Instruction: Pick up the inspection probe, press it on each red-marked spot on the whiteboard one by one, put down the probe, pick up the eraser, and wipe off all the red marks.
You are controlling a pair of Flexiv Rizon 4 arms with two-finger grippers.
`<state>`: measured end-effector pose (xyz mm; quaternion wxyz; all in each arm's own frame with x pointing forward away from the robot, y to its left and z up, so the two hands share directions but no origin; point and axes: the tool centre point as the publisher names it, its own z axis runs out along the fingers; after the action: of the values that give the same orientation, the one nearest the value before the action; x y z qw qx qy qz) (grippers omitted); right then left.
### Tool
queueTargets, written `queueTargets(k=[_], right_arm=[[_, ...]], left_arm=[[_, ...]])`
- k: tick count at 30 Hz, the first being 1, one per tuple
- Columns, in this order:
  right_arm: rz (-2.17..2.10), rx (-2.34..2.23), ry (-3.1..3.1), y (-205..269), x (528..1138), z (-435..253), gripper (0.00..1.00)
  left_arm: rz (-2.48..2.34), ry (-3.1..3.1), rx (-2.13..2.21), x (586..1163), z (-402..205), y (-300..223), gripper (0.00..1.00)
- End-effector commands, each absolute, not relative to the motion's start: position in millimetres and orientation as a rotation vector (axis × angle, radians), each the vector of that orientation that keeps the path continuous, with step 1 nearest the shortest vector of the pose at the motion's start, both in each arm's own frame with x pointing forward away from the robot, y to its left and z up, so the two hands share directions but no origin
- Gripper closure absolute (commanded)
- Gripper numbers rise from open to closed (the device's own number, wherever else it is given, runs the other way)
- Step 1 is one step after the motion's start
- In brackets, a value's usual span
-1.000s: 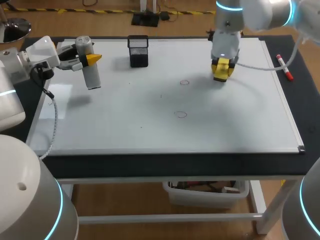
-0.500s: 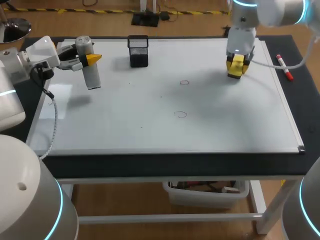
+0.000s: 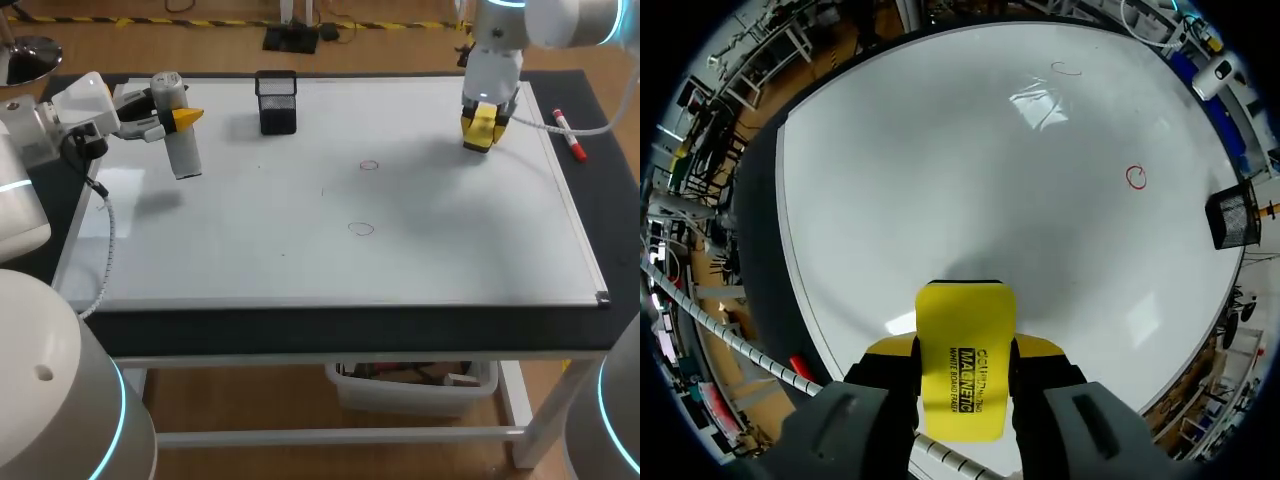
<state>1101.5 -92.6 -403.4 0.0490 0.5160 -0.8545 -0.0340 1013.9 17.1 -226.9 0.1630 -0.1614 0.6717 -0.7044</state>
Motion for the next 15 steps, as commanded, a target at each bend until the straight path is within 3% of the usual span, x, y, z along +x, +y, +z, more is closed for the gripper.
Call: queueTargets(k=[1,15], right_arm=[[-0.101,1.575,-2.601,-93.8,1101.7,-401.7,1.0],[-0.101,1.575,-2.601,-93.8,1101.7,-401.7,1.0]], left_arm=[[-2.004,1.922,-0.451,1014.7,-226.5,13.5,1.0],[-2.172,1.977,-0.297,1018.7,-226.0,-81.0,1.0]])
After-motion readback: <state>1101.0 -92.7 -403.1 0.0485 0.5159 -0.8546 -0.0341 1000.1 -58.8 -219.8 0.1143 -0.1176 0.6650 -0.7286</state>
